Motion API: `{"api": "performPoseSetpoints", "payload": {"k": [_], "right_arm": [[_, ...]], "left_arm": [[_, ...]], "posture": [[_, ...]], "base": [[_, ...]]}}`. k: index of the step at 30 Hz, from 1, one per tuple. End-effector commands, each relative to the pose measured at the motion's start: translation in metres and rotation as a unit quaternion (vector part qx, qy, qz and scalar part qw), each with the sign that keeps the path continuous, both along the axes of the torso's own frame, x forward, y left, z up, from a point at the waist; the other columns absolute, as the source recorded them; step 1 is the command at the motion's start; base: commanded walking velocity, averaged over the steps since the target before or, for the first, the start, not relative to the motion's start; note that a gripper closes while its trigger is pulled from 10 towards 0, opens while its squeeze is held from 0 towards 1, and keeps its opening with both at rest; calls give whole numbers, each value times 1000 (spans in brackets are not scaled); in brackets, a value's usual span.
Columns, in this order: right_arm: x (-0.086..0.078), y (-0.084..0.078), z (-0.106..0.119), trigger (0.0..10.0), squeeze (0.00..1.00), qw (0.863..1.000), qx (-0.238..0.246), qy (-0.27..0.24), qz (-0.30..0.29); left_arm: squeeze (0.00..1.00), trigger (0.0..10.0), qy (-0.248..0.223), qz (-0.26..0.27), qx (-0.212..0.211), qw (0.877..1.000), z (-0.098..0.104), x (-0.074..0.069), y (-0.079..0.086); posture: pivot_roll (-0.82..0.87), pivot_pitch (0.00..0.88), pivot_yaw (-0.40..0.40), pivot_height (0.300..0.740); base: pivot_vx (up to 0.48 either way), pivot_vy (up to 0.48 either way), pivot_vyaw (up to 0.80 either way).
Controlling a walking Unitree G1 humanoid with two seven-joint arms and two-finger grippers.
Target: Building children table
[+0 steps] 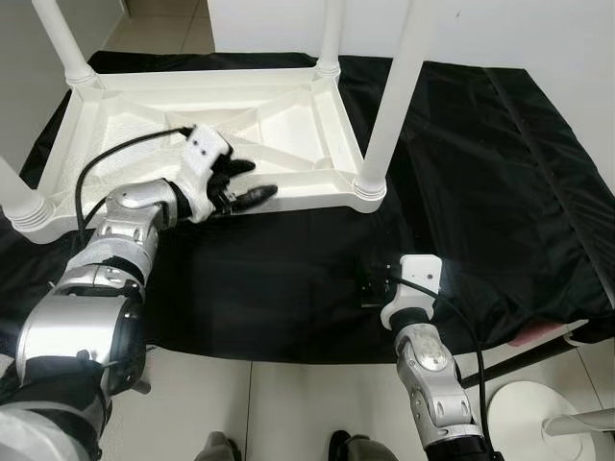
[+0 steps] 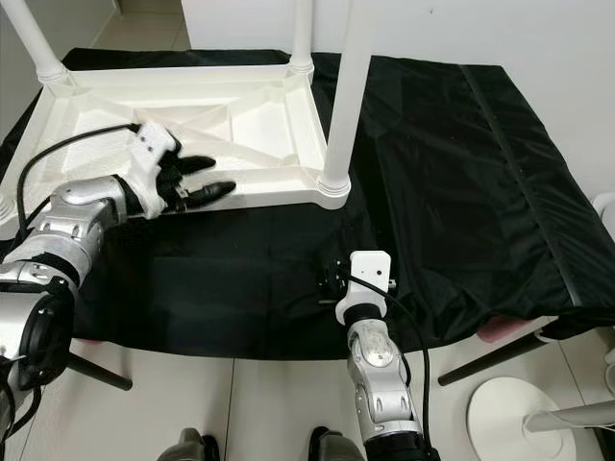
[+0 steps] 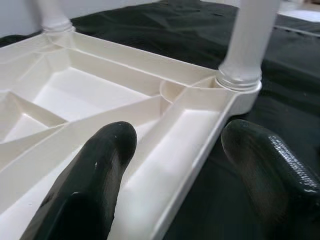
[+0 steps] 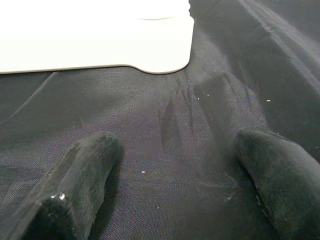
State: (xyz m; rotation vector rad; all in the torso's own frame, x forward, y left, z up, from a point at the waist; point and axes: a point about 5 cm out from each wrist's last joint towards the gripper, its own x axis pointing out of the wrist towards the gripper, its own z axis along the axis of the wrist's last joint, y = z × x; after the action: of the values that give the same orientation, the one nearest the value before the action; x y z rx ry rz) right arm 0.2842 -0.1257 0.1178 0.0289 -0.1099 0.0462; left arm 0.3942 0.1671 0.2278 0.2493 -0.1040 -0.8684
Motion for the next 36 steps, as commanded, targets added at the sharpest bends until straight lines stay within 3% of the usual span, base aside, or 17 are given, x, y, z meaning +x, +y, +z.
{"api": "performPoseSetpoints", "payload": {"k": [1, 10, 24, 28, 29, 33, 36], "right_arm": [[-3, -4, -10, 10000, 0, 1000, 1, 21, -8], [3, -1, -7, 10000, 0, 1000, 2, 16, -3], [2, -3, -8, 10000, 0, 1000, 3, 17, -8], [2, -3, -8, 10000, 0, 1000, 3, 17, -8], [1, -4, -8, 10000, 0, 1000, 2, 16, -11], [0, -5, -9, 10000, 0, 1000, 2, 18, -12], [0, -5, -10, 10000, 0, 1000, 1, 19, -11]], "left_arm": [[0, 10000, -7, 108, -17, 994, -4, 6, 9], [0, 10000, 43, 239, 15, 970, -23, 13, 20], [0, 10000, 41, 286, 54, 956, -27, 15, 26], [0, 10000, 40, 263, 37, 963, -24, 15, 21], [0, 10000, 18, 186, -15, 982, -12, 12, 13], [0, 10000, 16, 118, -50, 992, -6, 8, 10], [0, 10000, 14, 64, -38, 997, -9, 3, 5]], "posture": [[-20, 161, 25, 740], [-13, 158, 15, 740], [-17, 163, 20, 740], [-22, 162, 23, 740], [-26, 164, 22, 740], [-20, 166, 21, 740], [-20, 166, 19, 740]], "base": [[0, 0, 0], [0, 0, 0], [0, 0, 0], [0, 0, 0], [0, 0, 0], [0, 0, 0], [0, 0, 0]]}}
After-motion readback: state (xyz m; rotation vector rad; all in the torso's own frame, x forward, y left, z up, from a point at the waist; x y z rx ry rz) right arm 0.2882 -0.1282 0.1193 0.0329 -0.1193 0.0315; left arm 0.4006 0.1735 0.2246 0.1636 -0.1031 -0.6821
